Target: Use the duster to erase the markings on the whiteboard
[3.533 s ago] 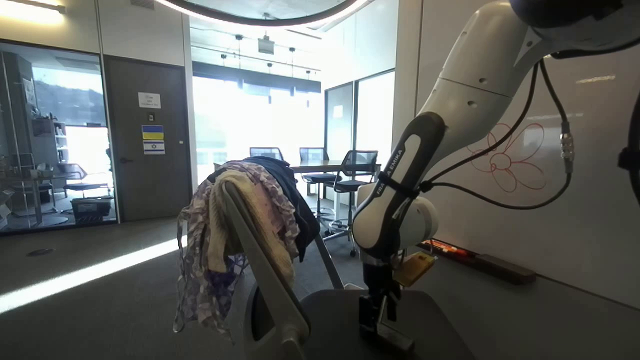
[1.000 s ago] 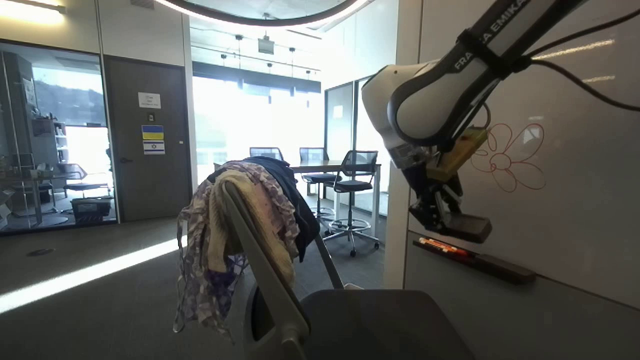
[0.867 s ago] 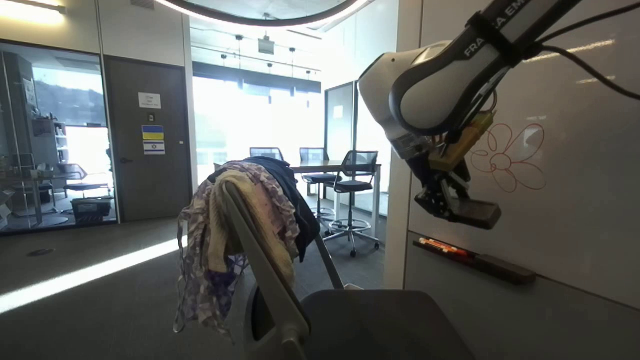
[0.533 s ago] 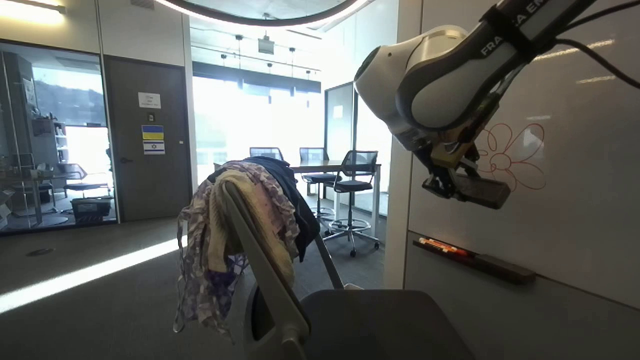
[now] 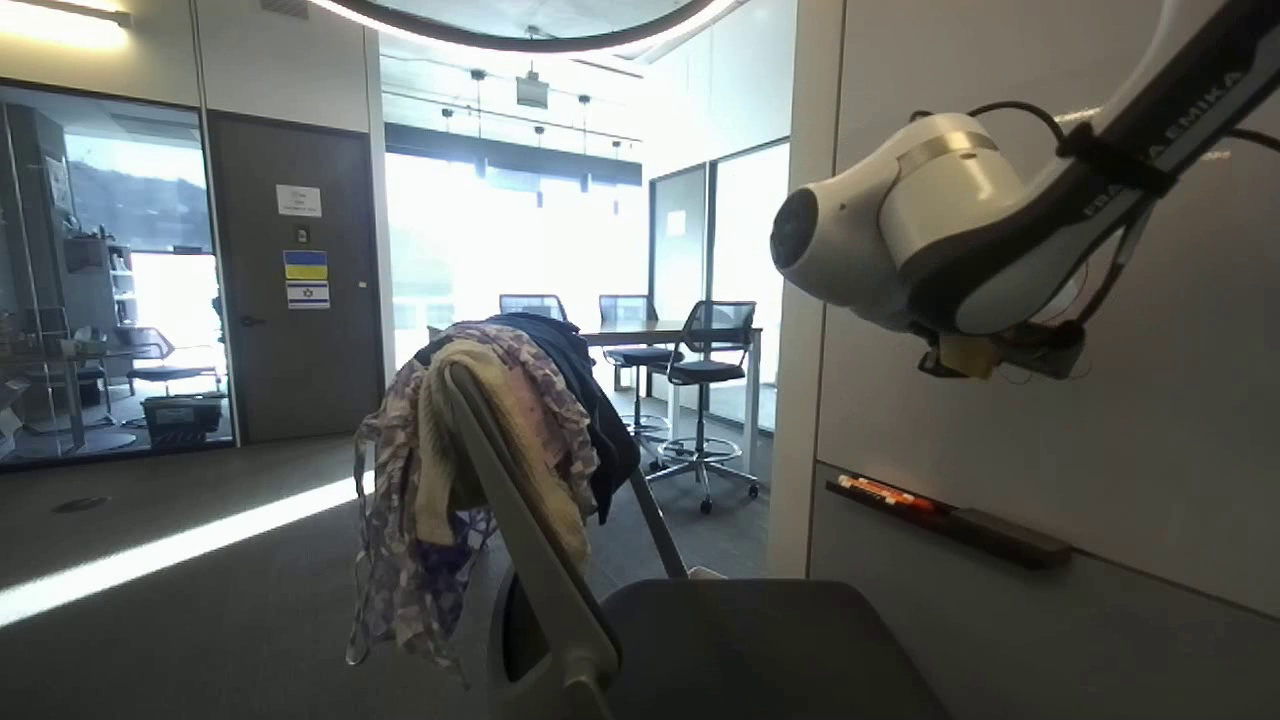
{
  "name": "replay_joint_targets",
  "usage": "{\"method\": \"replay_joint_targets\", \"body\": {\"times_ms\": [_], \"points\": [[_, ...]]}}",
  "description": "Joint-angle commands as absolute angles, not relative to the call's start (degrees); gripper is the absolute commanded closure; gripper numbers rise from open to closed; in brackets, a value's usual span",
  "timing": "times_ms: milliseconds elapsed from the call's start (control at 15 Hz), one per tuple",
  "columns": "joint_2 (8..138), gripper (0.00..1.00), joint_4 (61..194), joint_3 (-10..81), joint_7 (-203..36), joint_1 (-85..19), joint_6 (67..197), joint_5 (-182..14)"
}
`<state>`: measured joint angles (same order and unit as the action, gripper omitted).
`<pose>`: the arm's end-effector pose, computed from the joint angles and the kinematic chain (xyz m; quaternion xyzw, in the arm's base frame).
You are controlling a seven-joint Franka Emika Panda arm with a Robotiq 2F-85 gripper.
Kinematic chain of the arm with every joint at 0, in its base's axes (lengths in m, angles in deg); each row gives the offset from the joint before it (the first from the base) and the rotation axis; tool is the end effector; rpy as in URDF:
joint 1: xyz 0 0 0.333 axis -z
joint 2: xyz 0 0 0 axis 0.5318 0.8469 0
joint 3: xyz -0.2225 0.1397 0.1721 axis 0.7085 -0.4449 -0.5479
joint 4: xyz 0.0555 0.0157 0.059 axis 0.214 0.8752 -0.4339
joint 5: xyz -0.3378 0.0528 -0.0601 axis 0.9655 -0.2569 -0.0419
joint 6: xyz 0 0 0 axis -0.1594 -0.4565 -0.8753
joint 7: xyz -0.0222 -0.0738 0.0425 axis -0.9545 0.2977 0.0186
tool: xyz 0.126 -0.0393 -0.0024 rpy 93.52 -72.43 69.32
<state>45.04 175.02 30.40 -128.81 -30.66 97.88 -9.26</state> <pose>0.4027 -0.1151 0.4243 0.7940 -0.0888 0.0688 0.5975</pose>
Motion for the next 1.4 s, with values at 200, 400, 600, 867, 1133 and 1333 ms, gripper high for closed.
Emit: {"method": "replay_joint_targets", "body": {"times_ms": [200, 400, 600, 867, 1133, 1333], "points": [[43.87, 0.69, 184.28, 36.77, -143.63, -26.65, 99.09, 19.95], [42.84, 0.69, 184.93, 39.09, -145.13, -25.71, 98.27, 25.24], [40.66, 0.69, 183.49, 40.19, -142.78, -25.71, 99.16, 23.08], [41.84, 0.69, 179.79, 39.91, -139.79, -26.61, 99.45, 20.83], [48.80, 0.69, 175.41, 39.09, -138.55, -27.85, 98.78, 19.83], [56.35, 0.69, 171.39, 38.80, -139.37, -27.94, 98.79, 19.37]]}}
